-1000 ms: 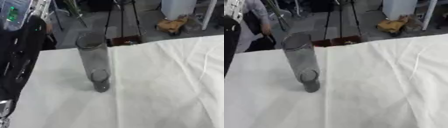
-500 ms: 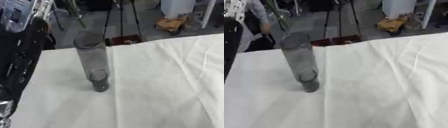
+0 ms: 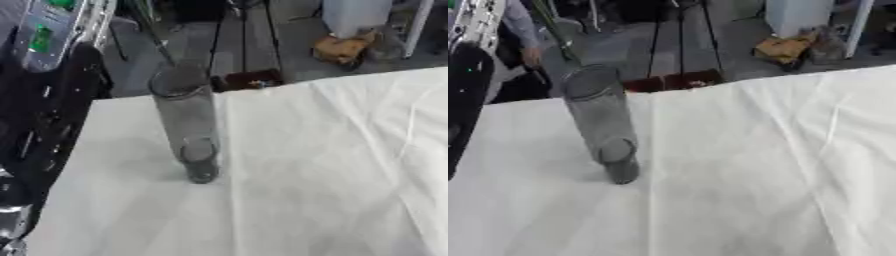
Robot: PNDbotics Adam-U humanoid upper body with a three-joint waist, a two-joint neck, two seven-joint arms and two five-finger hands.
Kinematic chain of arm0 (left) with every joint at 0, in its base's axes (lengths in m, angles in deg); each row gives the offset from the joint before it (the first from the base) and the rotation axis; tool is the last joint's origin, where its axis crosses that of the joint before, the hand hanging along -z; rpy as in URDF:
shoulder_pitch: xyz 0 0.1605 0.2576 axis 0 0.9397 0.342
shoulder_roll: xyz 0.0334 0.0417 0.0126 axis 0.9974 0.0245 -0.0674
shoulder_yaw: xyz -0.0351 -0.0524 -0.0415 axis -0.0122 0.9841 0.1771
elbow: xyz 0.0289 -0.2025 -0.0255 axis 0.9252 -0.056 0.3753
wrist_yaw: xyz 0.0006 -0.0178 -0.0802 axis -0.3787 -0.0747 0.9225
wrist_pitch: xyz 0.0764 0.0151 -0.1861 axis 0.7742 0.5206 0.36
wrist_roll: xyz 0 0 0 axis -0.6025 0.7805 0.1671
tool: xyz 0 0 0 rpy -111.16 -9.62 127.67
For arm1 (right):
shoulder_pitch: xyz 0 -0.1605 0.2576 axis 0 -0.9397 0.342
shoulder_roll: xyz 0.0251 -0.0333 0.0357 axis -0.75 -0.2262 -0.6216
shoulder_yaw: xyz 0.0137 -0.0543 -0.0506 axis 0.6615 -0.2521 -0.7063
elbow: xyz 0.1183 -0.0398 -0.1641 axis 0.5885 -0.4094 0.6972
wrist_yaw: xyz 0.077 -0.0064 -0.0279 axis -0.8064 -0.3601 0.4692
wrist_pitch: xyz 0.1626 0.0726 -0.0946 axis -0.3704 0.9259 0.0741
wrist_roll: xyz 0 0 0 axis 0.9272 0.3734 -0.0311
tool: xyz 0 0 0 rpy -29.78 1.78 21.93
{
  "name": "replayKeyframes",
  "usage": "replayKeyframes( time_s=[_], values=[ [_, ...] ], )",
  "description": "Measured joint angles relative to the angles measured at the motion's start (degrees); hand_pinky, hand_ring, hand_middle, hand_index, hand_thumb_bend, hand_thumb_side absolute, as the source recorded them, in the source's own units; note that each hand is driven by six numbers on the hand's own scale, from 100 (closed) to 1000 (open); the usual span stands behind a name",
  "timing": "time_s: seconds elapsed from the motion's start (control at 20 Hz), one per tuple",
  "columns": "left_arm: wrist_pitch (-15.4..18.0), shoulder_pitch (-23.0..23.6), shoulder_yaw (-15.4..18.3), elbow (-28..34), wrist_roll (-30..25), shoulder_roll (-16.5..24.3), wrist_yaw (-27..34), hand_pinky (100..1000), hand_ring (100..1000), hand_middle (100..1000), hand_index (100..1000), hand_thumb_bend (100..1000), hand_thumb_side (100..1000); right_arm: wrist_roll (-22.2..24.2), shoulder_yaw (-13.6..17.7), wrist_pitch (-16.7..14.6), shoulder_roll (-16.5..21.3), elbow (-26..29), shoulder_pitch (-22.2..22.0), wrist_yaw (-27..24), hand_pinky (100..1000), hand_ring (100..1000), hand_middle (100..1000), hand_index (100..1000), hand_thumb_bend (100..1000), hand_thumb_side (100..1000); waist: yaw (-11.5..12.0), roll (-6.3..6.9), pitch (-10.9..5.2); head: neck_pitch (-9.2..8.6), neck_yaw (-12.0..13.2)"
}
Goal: Arrange flowers into the vase.
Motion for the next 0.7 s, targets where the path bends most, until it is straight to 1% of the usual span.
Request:
replayKeyframes(
  time_s=[0.45,0.7],
  values=[
    [-0.51,0.87,-0.32,-1.28,0.15,-0.97,-0.05,100,100,100,101,100,854,-0.11,0.01,0.06,-0.38,0.0,0.01,-0.19,896,1000,827,899,100,1000,-0.12,-0.08,0.12,0.14,0.0],
    [0.26,1.23,-0.35,-1.34,0.29,-1.54,-0.38,100,100,100,101,100,855,-0.11,0.01,0.05,-0.43,0.0,0.28,-0.23,896,1000,827,899,100,1000,-0.56,-0.08,0.64,-0.11,0.11]
  ],
)
